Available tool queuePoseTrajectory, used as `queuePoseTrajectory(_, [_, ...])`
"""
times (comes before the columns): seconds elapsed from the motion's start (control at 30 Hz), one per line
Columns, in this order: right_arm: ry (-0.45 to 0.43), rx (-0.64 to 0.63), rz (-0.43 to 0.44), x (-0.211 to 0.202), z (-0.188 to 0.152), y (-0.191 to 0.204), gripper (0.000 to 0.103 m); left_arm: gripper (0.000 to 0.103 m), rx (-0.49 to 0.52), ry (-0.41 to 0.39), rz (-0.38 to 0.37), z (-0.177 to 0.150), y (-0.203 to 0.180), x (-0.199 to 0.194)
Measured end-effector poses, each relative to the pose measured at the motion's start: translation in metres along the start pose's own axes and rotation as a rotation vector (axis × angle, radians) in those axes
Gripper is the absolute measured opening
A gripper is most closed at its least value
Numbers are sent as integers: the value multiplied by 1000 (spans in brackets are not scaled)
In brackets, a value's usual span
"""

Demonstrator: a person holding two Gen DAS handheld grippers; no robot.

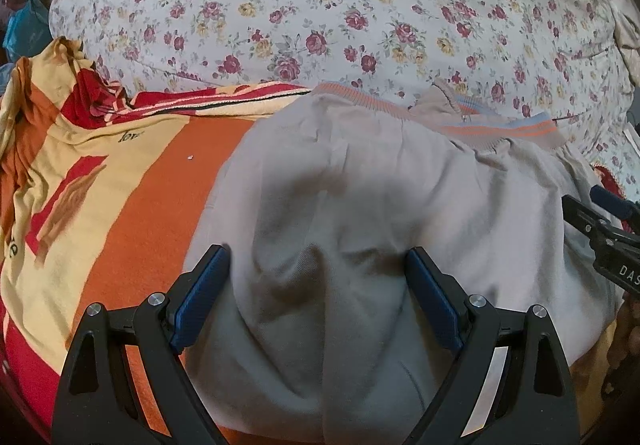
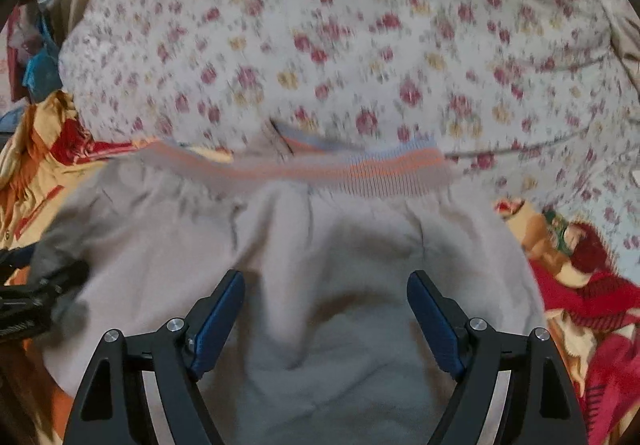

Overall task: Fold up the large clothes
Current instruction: 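Press and smooth the folded jacket along the ribbed hem with both tools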

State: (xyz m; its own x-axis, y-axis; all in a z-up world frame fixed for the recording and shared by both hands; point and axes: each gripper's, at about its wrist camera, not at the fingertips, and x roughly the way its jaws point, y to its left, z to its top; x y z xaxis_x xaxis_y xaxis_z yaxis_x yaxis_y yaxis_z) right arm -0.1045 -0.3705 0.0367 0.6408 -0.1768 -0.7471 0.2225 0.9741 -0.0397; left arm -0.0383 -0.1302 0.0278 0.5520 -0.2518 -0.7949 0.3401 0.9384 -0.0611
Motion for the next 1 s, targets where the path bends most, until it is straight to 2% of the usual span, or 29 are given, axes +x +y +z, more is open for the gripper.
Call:
queuePoseTrajectory(0.2, [9, -55, -50, 13, 10, 13, 81, 90, -3, 6, -5, 2, 0, 2])
queuePoseTrajectory(0.37, [48, -22, -92, 47, 17, 11, 81, 90, -12, 35, -47, 7, 5, 3])
queuePoseTrajectory(0.47, [98, 10, -79, 68, 14, 6, 82, 90, -81, 56, -130, 19, 26, -2])
queuePoseTrajectory(0.5, [104, 20, -71, 71, 13, 4, 83, 90, -144, 58, -164, 24, 42, -4])
queuePoseTrajectory(0.6, [113, 40, -45, 74, 13, -1, 85, 90, -253, 90, -222, 30, 70, 0])
queuePoseTrajectory(0.67, [114, 49, -35, 75, 13, -4, 85, 90, -299, 115, -236, 31, 82, 6])
queuePoseTrajectory(0.77, [116, 54, -29, 75, 12, -5, 85, 90, -336, 158, -244, 30, 92, 20])
queuePoseTrajectory(0.87, [117, 56, -26, 75, 12, -6, 86, 90, -388, 226, -343, 26, 93, 40])
queuePoseTrajectory(0.93, [119, 59, -23, 75, 12, -5, 86, 97, -367, 220, -341, 27, 89, 42])
queuePoseTrajectory(1.0, [119, 61, -23, 74, 12, -5, 86, 98, -336, 219, -328, 29, 83, 44])
